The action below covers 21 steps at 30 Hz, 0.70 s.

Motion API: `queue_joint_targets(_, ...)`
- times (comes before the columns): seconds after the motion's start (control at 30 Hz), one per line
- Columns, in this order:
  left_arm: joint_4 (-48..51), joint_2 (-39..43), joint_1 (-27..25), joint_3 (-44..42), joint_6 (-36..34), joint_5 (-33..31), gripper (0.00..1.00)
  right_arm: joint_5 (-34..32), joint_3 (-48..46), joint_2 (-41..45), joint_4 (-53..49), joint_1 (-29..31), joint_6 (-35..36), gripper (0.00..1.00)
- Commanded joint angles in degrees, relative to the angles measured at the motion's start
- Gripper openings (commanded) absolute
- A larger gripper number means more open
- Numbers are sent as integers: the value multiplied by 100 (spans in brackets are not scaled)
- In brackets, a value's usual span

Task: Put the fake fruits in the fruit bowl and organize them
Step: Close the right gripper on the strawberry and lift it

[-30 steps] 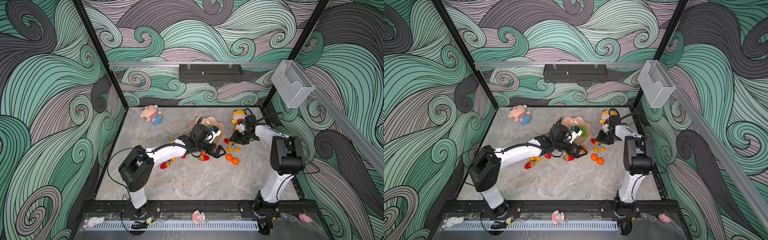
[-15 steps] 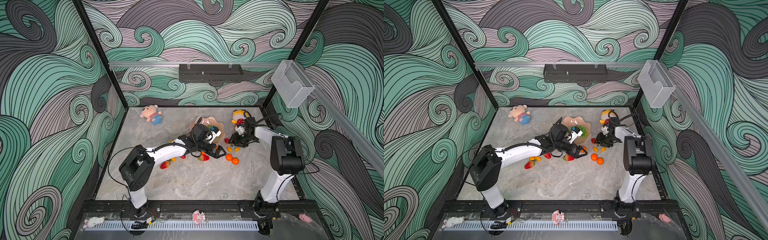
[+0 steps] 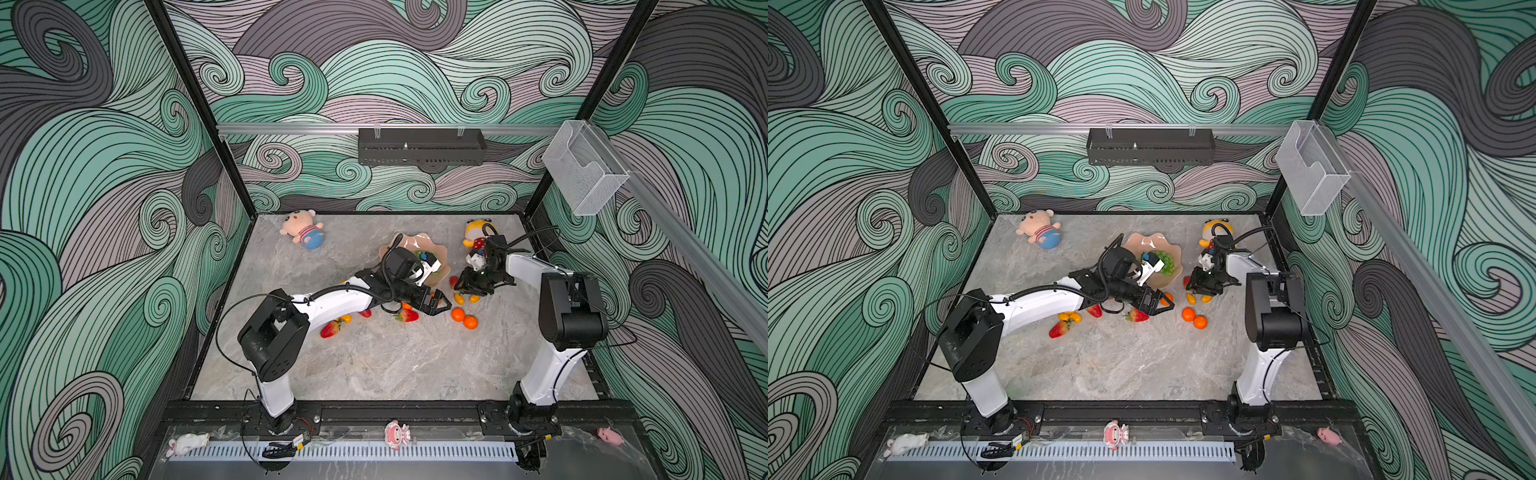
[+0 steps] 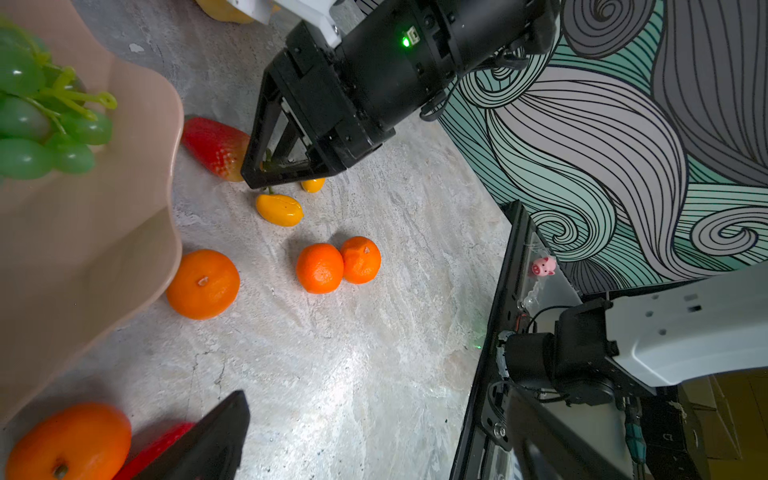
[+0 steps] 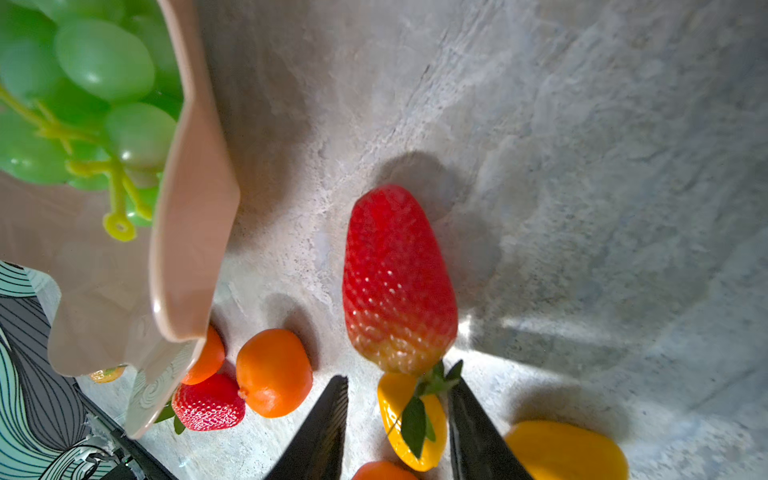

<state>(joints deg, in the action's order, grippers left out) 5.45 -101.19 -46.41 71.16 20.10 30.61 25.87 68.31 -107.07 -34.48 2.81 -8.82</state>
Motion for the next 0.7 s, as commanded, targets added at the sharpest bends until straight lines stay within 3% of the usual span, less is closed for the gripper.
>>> queue_joint_targets(0.0, 17, -123, 67, 270, 61, 155, 98, -41, 93, -119, -198, 36, 107, 38)
queue_joint_targets(0.67, -44, -103, 173, 247, 135, 182, 96, -155, 161, -206, -286, 79, 100, 13)
